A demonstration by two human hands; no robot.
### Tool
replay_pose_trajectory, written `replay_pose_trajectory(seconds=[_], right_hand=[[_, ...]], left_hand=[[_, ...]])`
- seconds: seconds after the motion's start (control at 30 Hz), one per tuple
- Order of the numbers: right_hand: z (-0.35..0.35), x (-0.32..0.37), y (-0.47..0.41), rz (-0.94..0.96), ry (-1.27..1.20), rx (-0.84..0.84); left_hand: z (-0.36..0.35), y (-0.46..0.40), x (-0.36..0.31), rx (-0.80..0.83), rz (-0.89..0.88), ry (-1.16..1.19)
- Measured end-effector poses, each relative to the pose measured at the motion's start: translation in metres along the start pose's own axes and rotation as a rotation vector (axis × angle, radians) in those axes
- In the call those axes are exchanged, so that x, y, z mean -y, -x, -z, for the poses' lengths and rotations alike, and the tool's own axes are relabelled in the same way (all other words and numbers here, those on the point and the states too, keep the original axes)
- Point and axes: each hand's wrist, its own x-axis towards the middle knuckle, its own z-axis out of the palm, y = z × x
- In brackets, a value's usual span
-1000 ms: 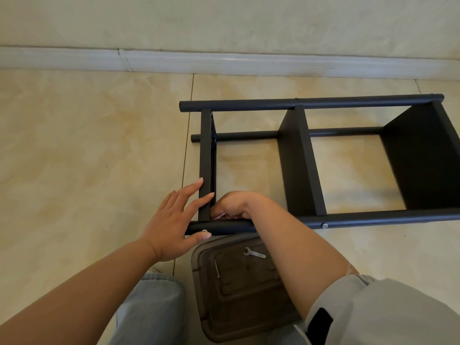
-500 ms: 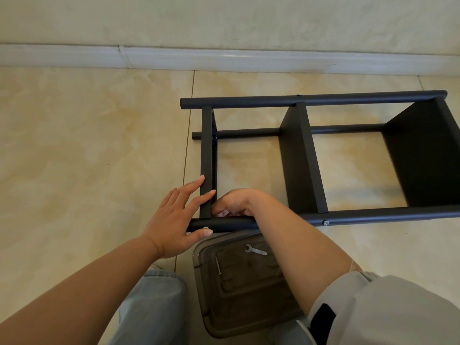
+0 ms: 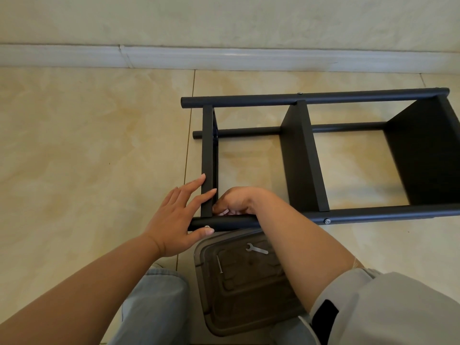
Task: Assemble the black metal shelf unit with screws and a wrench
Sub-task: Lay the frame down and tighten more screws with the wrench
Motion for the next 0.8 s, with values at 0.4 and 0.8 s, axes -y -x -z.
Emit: replay_pose_trajectory(seconds=[0.4,0.8], right_hand=[[-0.0015,0.0005,0.0065,0.001,-0.008,-0.025],[-0.0006,-0.0012,0.0036,0.005,-0.088,-0.005]], left_hand=[[0.0008,-0.0002,-0.0011,0.018,0.014,0.011],[0.0008,-0.0001,-0.0004,0.024,0.013,0.01]])
